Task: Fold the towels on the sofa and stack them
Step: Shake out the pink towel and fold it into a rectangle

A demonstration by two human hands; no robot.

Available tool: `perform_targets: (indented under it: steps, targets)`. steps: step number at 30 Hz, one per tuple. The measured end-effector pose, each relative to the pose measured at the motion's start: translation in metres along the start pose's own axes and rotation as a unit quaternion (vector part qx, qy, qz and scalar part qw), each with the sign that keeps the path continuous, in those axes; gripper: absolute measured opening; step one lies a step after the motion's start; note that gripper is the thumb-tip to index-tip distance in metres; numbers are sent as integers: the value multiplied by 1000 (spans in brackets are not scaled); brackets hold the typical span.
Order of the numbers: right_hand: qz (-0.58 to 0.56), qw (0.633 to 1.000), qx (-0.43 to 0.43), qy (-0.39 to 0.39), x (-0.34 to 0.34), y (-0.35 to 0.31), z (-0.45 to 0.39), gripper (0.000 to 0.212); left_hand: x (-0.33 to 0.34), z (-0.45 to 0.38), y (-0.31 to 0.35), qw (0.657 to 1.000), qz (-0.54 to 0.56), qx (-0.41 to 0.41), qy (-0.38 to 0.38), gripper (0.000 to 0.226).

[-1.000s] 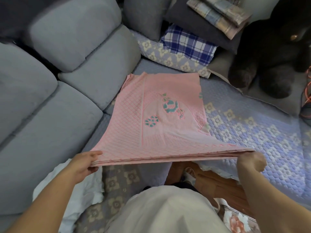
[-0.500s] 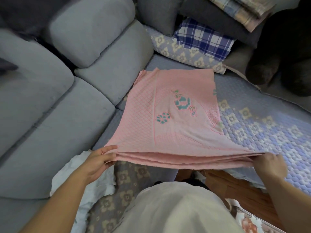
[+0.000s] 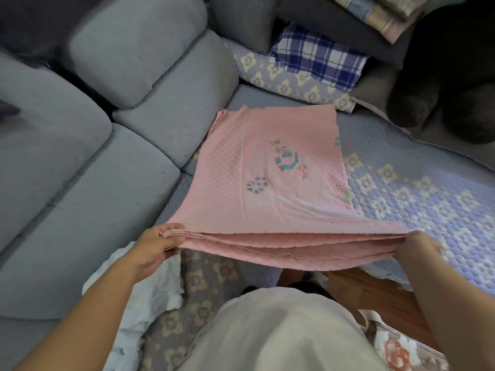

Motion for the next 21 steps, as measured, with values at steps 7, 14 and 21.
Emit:
perform_targets:
  steps: [7, 14, 21]
  targets:
    - [-282, 956, 56, 61, -3, -18, 4, 38, 6, 1, 8, 999, -24, 1, 22, 15]
    - [-102, 959, -256, 66, -14, 4, 9, 12, -10, -6, 7, 997, 27, -12, 72, 18]
    - [-111, 974, -196, 40, -27, 17, 6, 29, -16, -16, -7, 997, -7, -39, 72, 32]
Point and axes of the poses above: each hand's wrist, its own z-axis away from the middle knuckle, its own x-axis out of the palm, y = z × x, the point moved 1 cm from there along -z, towards the middle knuckle, and after that the axes turned 14 degrees about -z, right-handed, at the moved point
